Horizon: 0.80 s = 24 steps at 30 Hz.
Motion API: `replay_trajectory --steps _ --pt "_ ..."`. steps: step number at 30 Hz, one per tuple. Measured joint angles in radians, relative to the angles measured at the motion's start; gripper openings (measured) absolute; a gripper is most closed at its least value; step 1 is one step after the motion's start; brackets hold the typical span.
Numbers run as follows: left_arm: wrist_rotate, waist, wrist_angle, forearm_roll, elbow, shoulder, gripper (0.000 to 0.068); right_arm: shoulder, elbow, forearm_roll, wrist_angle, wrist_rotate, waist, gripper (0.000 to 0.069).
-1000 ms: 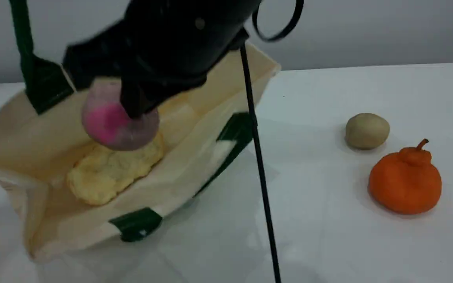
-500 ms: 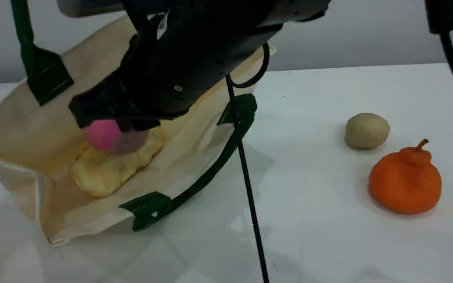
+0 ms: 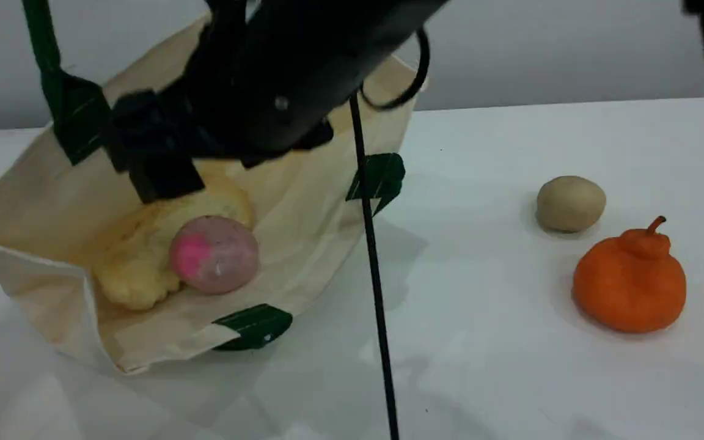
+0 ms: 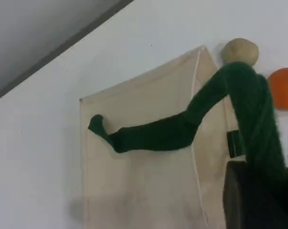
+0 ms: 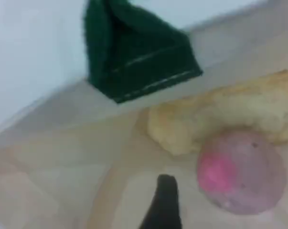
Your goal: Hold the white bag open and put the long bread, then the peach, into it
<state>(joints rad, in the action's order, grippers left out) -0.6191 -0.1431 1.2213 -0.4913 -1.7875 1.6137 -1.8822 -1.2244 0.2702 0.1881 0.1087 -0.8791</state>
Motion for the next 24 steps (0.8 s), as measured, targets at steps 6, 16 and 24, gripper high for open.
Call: replay_trajectory --steps 6,16,24 --pt "0.000 0.000 0.000 0.001 0.000 0.000 0.0097 0.127 0.000 -0.074 0.110 0.001 0.085 0.0582" --pt "0.000 0.000 0.000 -0.007 0.000 0.000 0.0097 0.326 0.000 -0.151 0.288 0.001 0.377 0.0580" --pt "0.000 0.000 -0.002 -0.010 0.000 0.000 0.0160 0.371 0.000 -0.171 0.345 -0.001 0.550 0.0580"
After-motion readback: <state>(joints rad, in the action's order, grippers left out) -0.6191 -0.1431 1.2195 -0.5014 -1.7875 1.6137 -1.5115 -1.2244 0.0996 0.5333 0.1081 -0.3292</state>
